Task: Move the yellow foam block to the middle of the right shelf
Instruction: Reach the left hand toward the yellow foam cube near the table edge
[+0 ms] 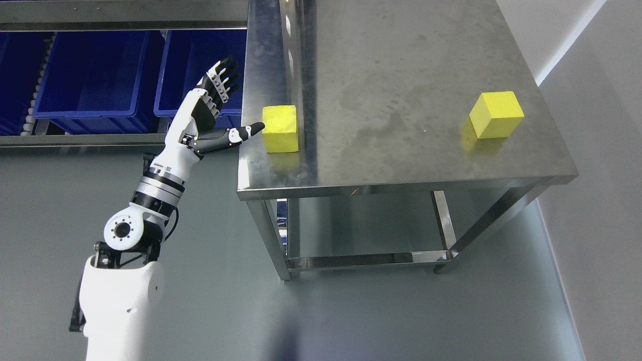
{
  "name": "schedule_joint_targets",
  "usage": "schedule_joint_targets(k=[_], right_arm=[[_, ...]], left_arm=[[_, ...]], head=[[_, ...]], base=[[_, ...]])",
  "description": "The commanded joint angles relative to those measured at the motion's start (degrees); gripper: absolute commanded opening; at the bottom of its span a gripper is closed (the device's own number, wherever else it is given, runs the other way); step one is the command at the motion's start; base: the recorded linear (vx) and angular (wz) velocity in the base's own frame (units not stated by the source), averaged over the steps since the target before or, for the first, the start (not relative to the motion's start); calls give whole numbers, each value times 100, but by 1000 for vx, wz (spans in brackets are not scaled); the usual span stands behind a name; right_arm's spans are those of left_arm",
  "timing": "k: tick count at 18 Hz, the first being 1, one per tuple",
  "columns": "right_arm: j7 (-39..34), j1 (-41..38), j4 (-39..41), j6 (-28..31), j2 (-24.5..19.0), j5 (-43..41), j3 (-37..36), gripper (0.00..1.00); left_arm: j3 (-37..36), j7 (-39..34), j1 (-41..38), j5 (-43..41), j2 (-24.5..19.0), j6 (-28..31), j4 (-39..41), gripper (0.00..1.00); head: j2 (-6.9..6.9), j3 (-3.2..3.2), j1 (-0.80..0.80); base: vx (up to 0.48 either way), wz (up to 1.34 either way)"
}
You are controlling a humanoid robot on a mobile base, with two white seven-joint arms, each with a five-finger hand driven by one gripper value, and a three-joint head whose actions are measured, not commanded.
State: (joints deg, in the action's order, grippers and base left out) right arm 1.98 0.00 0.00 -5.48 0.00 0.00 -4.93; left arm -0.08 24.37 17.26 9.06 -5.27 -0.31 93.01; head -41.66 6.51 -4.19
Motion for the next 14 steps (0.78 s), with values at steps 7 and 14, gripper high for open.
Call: schedule_joint_targets(k=[7,14], right_arm=[[-5,-9,100,3,100,18,1,100],[-5,-9,100,3,100,18,-8,100]], left_arm=[[-676,938,822,-826,-889,31,-1653,100],[-1459,1122,1473,-826,-493,31,-2348,100]], head=[[0,0,0],[0,0,0]], base=[[-1,3],[0,0]])
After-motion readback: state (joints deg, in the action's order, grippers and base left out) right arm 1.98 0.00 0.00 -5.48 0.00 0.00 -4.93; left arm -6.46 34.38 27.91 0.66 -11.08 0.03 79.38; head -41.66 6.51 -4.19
